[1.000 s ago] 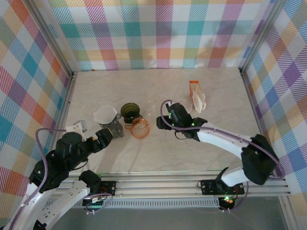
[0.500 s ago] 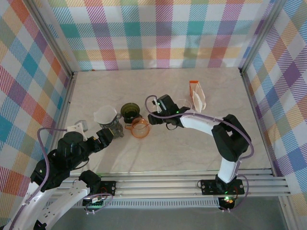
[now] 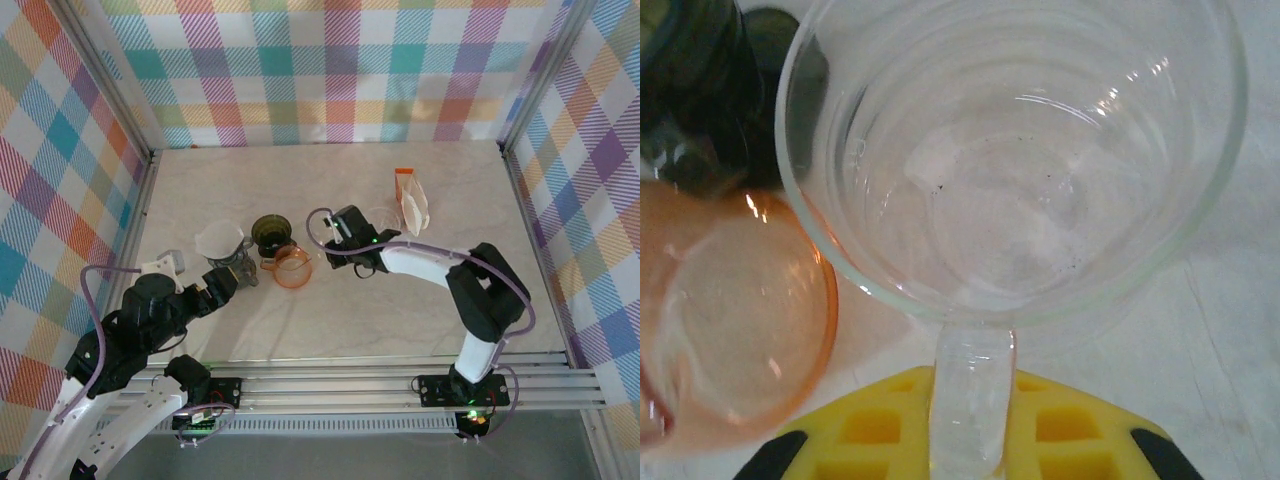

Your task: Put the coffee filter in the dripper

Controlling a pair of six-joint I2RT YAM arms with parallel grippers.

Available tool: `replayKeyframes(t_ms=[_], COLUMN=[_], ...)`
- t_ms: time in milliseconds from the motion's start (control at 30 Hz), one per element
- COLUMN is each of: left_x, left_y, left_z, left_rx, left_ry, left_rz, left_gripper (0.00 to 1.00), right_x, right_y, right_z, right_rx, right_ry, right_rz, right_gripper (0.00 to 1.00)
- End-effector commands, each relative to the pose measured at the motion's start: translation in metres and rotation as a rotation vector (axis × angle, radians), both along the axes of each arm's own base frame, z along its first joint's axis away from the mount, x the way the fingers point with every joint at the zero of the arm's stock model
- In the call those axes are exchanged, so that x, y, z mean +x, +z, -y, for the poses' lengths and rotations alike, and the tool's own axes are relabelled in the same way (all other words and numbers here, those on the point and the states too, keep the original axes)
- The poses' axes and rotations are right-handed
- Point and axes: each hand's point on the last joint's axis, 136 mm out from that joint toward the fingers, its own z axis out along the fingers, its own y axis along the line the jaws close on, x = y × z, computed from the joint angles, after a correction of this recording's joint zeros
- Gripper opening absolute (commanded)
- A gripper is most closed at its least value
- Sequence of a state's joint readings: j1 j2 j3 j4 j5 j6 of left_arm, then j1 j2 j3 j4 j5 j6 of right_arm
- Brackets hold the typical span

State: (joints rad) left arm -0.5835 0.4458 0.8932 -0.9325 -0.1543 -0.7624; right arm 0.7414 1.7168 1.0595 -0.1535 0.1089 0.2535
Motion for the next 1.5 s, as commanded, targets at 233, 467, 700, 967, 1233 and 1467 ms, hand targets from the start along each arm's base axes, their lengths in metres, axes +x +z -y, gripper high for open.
replayKeyframes(t_ms=[233, 467, 700, 967, 1233, 1467], left_x=[0.007, 0.008, 0.008, 0.009, 0.01, 0.011], left_y=[-0.002, -0.006, -0.011, -0.013, -0.016, -0.017], left_z=[0.007, 0.008, 0.009, 0.01, 0.012, 0.012], left_rx=[-0.029, -0.032, -0.034, -0.037, -0.037, -0.034], left_ry=[-0.006, -0.004, -0.001, -0.003, -0.006, -0.008], left_rz=[0.004, -0.001, -0.01, -0.015, -0.022, -0.022], left_gripper=[1.0, 1.0, 1.0, 1.0, 1.0, 1.0], right_x=[-0.088, -0.145, -0.172, -0.178, -0.18, -0.168], right_y=[0.025, 0.026, 0.015, -0.007, -0.006, 0.026], right_z=[0.029, 0.035, 0.028, 0.029, 0.027, 0.034], right_rx=[-0.035, -0.033, -0.059, -0.072, -0.053, -0.046], right_ry=[0.013, 0.053, 0.093, 0.071, 0.061, 0.053], right_rz=[0.033, 0.064, 0.061, 0.034, 0.031, 0.12], right_gripper=[0.12, 0.12, 0.12, 0.15, 0.41, 0.56])
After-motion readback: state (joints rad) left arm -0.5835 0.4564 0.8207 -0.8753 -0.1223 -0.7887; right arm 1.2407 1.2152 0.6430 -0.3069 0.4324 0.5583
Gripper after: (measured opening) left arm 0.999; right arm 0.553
